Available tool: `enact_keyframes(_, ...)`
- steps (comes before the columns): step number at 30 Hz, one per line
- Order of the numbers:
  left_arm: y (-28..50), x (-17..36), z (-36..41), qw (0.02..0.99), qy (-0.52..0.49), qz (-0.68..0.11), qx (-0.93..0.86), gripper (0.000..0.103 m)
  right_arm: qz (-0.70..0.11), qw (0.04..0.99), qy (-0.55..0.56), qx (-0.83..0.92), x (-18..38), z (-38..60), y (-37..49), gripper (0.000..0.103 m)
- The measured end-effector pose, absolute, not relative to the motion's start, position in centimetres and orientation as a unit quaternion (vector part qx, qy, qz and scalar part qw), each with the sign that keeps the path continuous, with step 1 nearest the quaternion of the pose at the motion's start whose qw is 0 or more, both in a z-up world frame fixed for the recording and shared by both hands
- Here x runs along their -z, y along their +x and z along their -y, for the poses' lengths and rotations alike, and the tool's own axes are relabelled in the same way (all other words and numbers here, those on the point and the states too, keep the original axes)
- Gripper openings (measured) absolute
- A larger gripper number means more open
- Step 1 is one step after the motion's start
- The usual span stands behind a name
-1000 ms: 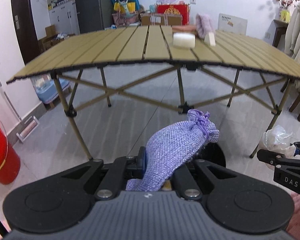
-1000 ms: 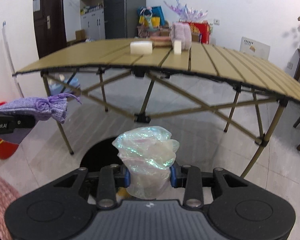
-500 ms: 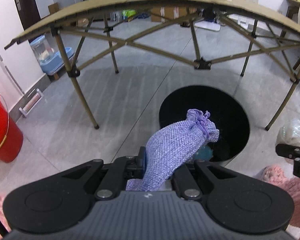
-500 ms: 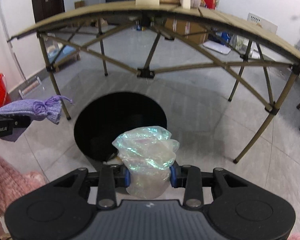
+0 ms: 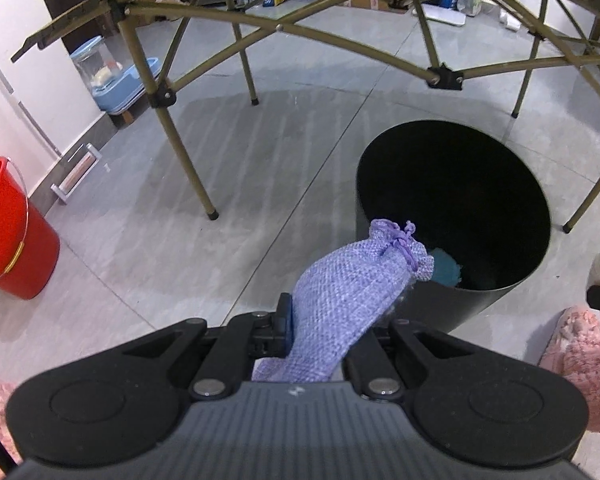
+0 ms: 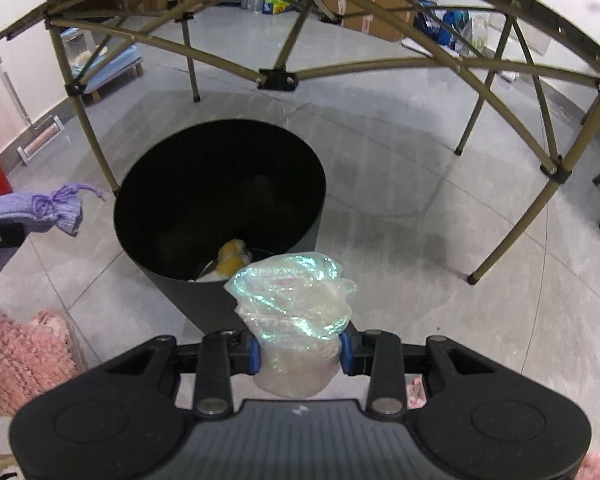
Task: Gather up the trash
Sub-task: 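Lower the purple pouch into the bin and open the left tool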
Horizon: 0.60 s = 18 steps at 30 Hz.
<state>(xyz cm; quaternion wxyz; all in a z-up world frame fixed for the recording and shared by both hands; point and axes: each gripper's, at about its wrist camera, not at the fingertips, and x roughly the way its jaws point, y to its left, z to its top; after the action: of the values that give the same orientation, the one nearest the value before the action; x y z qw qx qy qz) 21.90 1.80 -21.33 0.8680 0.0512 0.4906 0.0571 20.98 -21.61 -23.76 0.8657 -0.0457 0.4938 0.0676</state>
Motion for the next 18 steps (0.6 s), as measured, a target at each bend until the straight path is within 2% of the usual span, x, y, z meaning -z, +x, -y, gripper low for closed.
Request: enact_keyframes(18,22.9,23.0,-3.3,0.847,0.049,-0.523,-0.087,0.006,-0.511,0.857,-0.026,-0.057,25.0,22.7,22.6,0.034)
